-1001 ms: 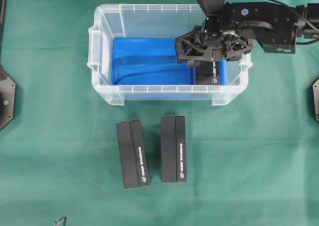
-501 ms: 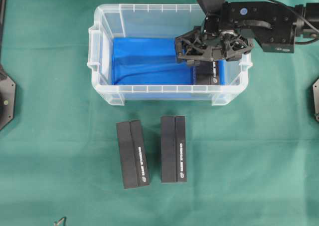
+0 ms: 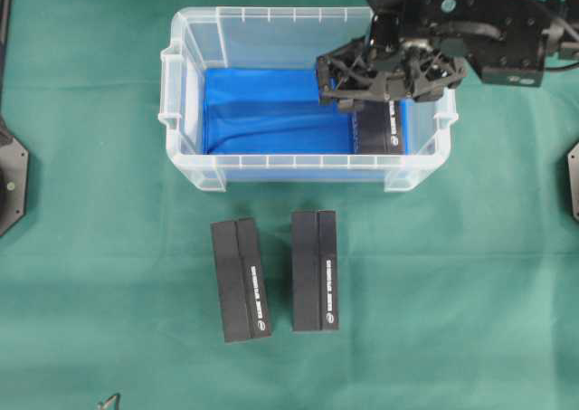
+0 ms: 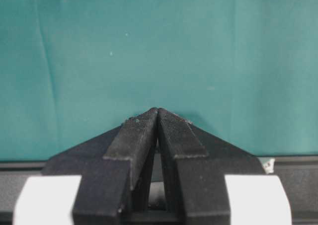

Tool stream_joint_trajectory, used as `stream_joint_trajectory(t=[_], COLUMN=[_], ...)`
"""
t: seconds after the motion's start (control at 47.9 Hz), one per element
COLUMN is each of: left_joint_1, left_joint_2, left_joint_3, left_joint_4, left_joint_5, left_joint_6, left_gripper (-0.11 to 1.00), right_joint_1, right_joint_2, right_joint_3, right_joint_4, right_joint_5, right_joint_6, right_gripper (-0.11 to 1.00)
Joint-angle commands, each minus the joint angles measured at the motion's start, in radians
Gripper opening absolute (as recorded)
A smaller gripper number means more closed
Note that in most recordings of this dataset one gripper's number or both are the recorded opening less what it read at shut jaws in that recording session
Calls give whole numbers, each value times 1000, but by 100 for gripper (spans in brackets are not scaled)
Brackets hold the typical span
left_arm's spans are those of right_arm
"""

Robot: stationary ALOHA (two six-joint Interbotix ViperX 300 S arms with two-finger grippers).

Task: Take the box out of the case with the right arm.
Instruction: 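Close the right gripper and lift the right box, then carry the box over the case wall toward the front right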

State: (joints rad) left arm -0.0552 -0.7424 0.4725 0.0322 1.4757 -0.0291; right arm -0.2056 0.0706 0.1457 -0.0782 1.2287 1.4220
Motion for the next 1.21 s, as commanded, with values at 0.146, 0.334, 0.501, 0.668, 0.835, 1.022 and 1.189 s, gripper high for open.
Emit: stream_joint_trajectory(t=[0.146,0.334,0.501,0.668,0.835,1.022,1.189], left_joint_1=[3,5,5,5,5,5,5], left_joint_2=[2,0,-3,-2,-2,-2,-2], left_joint_3=[-25,-25,-25,-25,-25,-25,-25], left_joint_4=[2,3,2,2,3,2,2], left_joint_5=[-5,-5,-5,-5,-5,-5,-5], left_joint_6=[0,0,0,0,0,0,-2], left_gripper=[2,2,2,2,2,2,2], right_joint_1=[2,3,6,14,20,21,23], right_joint_2=[-72,-75,-75,-75,-75,-75,-75], right_joint_3=[-137,-219,-296,-360,-394,-400,-400], right_joint_4=[-29,-34,-43,-63,-63,-63,-63], right_joint_5=[141,233,291,365,411,419,417], right_joint_6=[-2,-6,-14,-14,-14,-14,-14], right_gripper=[65,65,65,65,65,65,65])
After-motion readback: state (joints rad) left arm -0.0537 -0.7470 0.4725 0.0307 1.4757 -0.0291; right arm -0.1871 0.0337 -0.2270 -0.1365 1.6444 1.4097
